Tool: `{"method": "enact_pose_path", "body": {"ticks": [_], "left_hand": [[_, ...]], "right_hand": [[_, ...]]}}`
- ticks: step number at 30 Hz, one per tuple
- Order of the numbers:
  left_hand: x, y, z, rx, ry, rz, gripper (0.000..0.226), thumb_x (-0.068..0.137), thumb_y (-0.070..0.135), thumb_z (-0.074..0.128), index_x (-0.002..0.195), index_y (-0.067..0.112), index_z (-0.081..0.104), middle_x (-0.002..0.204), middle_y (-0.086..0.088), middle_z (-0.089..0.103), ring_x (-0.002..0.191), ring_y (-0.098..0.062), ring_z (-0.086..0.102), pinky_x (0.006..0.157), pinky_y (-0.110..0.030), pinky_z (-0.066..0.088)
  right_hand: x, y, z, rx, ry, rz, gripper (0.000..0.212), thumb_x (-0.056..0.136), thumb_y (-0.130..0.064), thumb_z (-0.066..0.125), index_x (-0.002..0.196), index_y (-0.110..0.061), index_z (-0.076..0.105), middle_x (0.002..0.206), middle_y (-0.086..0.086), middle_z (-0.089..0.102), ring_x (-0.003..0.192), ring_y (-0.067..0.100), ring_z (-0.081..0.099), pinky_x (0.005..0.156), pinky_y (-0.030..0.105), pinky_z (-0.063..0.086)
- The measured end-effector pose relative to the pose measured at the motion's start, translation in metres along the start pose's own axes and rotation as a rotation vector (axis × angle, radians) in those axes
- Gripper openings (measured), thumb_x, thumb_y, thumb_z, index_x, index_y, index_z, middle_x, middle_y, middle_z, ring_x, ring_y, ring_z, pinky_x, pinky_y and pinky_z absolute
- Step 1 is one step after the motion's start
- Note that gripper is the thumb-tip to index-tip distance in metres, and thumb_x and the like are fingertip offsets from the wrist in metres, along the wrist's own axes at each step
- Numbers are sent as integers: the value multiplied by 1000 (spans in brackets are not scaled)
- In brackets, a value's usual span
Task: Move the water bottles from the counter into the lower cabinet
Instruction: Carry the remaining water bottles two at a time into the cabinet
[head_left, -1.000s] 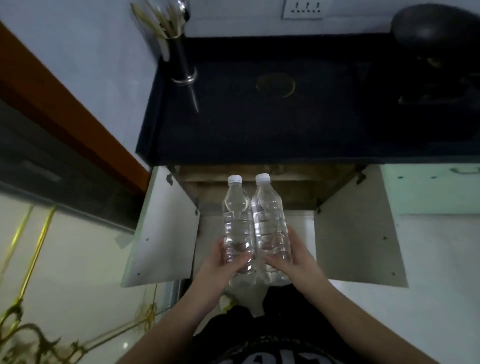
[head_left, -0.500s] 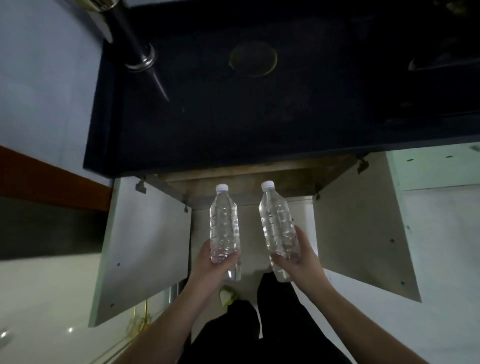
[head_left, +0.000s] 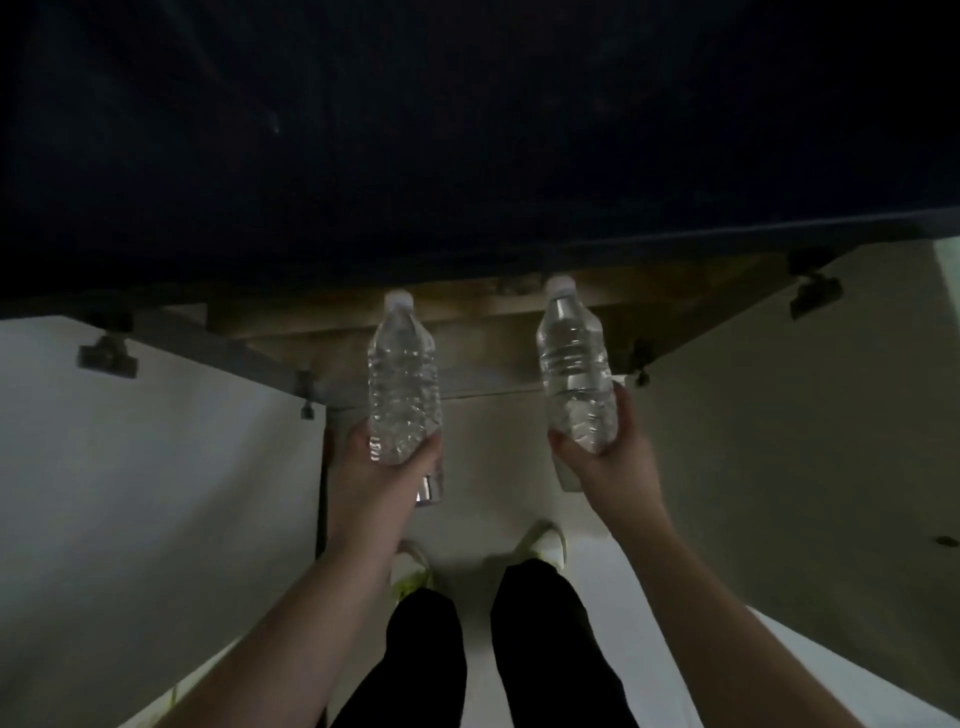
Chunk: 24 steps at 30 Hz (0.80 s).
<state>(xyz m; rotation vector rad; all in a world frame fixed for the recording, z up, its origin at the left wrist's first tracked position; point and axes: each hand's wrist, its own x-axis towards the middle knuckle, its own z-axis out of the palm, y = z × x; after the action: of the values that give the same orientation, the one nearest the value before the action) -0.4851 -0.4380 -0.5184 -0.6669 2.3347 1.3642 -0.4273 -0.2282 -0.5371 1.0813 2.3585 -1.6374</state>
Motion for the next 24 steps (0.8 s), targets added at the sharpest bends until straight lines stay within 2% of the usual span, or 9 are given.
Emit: {"method": "enact_pose_path", "body": {"ticks": [2,4,7,10,14,17,19,21,24], "left_hand": [[27,-11,9,13,44,17,43,66,44,81,105,29,68,91,10,73,78,-7,69,62,-21,50],[53,-20,16,50,70,56,53,60,53,78,108,32,66,95,12,72,83,-10,69,72,-27,55],[83,-25,25,91,92,110,49,64,51,77,108,33,66,92,15,72,82,-7,68,74,-31,57],[105,-23,37,118,127,161,53,62,53,73,109,32,64,95,12,71,85,-13,68,76,-34,57],[128,-18,59,166,185,214,56,62,53,73,110,25,66,99,2,73,88,-23,68,75,-36,57],[139,-13,75,139,190,222,49,69,39,79,113,23,66,102,0,72,89,-21,66,70,-28,49],[143,-10,82,156,190,229,51,72,38,79,119,25,63,104,4,69,88,-16,60,69,-25,39],[149,-8,88,147,202,229,55,74,37,78,124,24,60,109,4,68,95,-18,61,73,-23,37],[161,-5,96,101,216,218,55,76,31,78,127,20,59,117,-1,68,106,-20,61,76,-19,35]], "right_hand": [[21,16,17,-8,71,-13,55,74,-23,78,106,-53,45,94,-21,65,83,-2,63,71,27,53],[40,28,31,-6,136,-24,54,73,-24,78,113,-43,47,95,-20,63,84,-2,61,73,30,55],[66,42,46,11,224,-39,67,70,-27,78,129,-34,48,107,-14,65,92,7,63,77,36,56],[89,50,55,3,273,-61,63,67,-29,75,125,-33,51,102,-10,67,88,12,66,74,39,57],[114,52,55,-42,284,-80,57,76,-16,74,127,-25,50,81,-20,56,61,-8,59,52,14,43],[127,51,56,-58,264,-85,57,77,-13,73,128,-23,49,81,-20,54,54,-16,55,42,5,38],[135,51,58,-76,255,-108,60,77,-15,75,130,-22,49,88,-19,57,59,-15,55,46,5,38],[144,49,58,-94,249,-135,61,76,-16,76,130,-22,50,95,-18,58,67,-12,55,54,4,38],[156,50,60,-99,239,-189,63,74,-18,78,130,-24,50,110,-9,64,89,3,62,75,25,53]]}}
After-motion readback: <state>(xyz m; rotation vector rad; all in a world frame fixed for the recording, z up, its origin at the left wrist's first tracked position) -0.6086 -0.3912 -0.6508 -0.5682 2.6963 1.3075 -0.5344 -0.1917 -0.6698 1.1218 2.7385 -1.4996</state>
